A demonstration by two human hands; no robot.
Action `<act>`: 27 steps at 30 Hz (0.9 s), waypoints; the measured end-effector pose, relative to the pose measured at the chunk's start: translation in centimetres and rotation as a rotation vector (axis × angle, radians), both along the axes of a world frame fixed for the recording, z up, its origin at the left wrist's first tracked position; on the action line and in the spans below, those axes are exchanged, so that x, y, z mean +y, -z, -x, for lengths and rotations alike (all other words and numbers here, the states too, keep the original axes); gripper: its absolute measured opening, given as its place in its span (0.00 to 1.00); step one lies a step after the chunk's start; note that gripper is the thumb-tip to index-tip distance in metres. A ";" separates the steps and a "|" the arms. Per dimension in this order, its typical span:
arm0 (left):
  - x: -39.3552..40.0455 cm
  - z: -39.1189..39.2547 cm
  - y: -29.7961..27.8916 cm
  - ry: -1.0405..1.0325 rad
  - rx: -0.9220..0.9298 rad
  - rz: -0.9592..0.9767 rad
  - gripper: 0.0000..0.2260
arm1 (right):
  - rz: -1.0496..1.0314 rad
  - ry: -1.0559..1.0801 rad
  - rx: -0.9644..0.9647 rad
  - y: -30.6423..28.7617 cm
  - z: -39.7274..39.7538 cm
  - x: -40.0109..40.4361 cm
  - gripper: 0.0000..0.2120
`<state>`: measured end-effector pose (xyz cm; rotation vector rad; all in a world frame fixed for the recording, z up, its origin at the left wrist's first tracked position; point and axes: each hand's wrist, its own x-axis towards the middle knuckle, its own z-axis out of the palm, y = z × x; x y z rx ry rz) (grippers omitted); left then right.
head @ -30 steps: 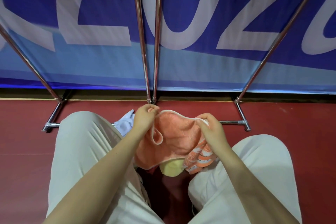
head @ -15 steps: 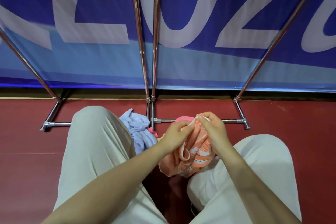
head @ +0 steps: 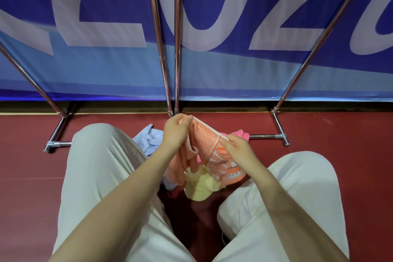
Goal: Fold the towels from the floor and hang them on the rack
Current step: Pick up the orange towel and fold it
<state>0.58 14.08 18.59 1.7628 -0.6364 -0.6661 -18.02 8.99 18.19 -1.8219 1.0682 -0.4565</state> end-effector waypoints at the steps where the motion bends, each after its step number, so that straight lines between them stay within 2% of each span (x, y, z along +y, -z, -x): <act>1: 0.2 -0.5 0.0 -0.010 -0.015 0.000 0.11 | -0.004 0.009 0.001 0.2 0.0 -0.2 0.20; 5: 1.0 -2.0 -0.2 -0.054 -0.071 -0.022 0.08 | -0.023 0.010 0.027 0.8 0.1 -0.6 0.19; 10: 1.9 -4.0 0.0 -0.130 -0.069 -0.039 0.09 | -0.074 0.067 0.058 1.1 -0.1 -0.9 0.16; 13: 2.4 -4.1 0.5 -0.127 -0.066 -0.078 0.10 | -0.124 0.180 -0.025 0.9 -0.5 -0.5 0.15; 16: 2.4 -4.8 1.2 -0.215 -0.048 -0.111 0.13 | -0.180 0.288 -0.158 0.7 -0.8 0.3 0.07; 19: 2.1 -6.0 0.7 -0.332 0.185 -0.101 0.14 | -0.255 0.314 -0.262 0.6 -1.1 1.4 0.09; 21: 1.9 -5.9 0.0 -0.395 0.427 -0.029 0.12 | -0.340 0.311 -0.296 0.4 -1.5 2.1 0.11; 23: 1.8 -5.0 -0.8 -0.398 0.579 0.053 0.12 | -0.421 0.279 -0.344 0.3 -1.8 2.7 0.12; 27: 1.5 -2.6 -1.9 -0.247 0.571 0.003 0.14 | -0.525 0.177 -0.459 -0.2 -2.0 3.1 0.06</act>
